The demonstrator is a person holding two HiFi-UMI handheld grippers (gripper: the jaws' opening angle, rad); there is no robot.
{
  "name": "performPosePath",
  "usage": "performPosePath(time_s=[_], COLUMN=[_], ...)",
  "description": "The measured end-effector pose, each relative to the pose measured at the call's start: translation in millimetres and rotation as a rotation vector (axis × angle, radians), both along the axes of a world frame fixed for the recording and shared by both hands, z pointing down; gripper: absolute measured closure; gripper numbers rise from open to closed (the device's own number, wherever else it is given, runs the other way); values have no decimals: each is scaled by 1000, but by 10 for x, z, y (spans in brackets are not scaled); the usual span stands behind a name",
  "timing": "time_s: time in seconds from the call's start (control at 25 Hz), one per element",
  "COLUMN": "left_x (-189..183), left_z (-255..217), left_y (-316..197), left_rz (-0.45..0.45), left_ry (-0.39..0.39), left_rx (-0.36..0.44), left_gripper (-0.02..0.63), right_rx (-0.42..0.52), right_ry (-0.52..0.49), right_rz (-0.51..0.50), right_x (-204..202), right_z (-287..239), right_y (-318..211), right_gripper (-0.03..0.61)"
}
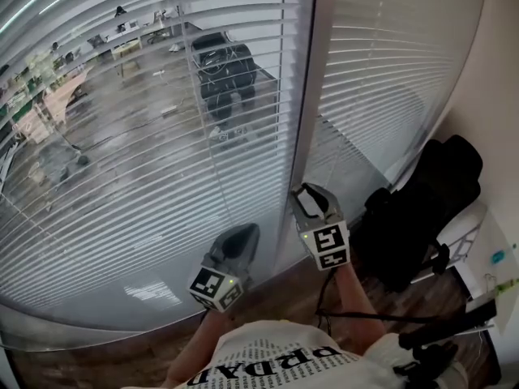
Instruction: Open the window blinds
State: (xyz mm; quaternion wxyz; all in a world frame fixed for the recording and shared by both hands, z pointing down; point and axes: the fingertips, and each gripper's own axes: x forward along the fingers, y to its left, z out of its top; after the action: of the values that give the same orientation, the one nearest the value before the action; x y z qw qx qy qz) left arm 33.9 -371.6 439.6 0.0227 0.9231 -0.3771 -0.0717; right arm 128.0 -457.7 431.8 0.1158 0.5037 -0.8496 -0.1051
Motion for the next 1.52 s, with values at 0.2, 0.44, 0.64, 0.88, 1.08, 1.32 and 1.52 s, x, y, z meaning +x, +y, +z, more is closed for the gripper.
performPosePath(time_s=[0.2,0.44,0.64,0.88,1.08,1.32,1.52], left_x=[40,39,27,59,37,-12,40], left_z=[-1,1,8,15,19,45,-1], left_y=[2,1,1,10,12,20,35], left_rz=[6,1,1,11,8,0,22], left_ry=[5,4,8,6,7,12,18], left_rx=[-4,-7,-4,-6,-5,-15,-10], left_gripper=[621,621,621,621,621,621,621], right_rx=[119,84,32,-12,-14,-38,-61], right_ry=[315,221,99,7,-15,-59,-59], right_rz=[21,18,11,4,15,17,35], right_x=[-74,-50,-30,-8,-7,-38,-22], right_z=[14,19,4,6,9,14,3], right_y=[0,-13,-16,-26,-34,-36,-19], right_gripper=[425,445,445,445,445,445,448])
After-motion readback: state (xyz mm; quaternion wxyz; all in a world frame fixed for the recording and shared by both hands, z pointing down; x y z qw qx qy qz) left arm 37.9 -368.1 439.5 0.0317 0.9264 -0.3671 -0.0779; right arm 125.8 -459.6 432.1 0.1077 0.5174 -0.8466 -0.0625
